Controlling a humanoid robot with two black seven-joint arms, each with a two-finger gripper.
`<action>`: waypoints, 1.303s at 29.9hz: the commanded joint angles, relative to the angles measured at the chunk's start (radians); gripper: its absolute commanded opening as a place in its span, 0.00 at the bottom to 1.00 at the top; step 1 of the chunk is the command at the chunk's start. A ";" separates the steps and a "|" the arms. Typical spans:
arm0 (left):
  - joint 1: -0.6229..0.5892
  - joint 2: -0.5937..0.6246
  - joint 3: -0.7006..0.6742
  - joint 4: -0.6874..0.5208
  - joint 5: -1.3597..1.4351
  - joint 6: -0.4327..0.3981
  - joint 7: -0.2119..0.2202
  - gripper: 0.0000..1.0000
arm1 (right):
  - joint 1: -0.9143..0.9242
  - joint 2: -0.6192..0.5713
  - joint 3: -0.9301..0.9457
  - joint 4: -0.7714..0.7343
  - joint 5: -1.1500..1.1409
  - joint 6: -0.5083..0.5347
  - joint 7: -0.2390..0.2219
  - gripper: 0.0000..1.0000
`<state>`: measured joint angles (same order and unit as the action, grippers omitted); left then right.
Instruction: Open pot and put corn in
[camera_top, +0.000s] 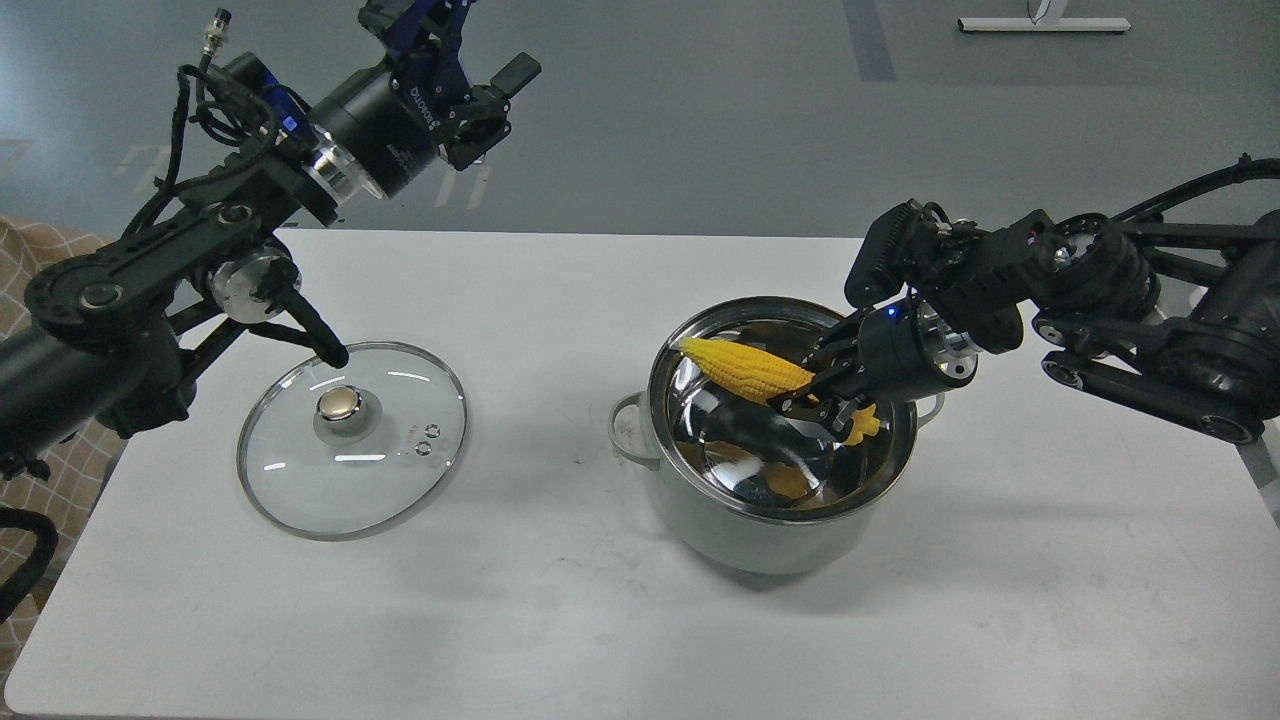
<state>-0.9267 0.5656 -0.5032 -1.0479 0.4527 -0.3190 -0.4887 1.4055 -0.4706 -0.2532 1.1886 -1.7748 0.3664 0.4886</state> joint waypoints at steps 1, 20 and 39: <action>0.000 -0.001 0.000 0.000 0.000 0.000 0.000 0.98 | -0.005 -0.003 -0.003 0.000 0.000 0.000 0.000 0.36; 0.000 -0.001 -0.001 0.000 0.000 0.000 0.000 0.98 | 0.007 -0.008 0.018 0.000 0.006 -0.011 0.000 0.77; 0.005 -0.013 -0.015 0.061 -0.005 -0.003 0.000 0.98 | 0.017 -0.083 0.316 -0.297 0.709 -0.090 0.000 1.00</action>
<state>-0.9221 0.5616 -0.5077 -1.0102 0.4539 -0.3084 -0.4887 1.4811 -0.5388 -0.0027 0.9282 -1.2070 0.3214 0.4886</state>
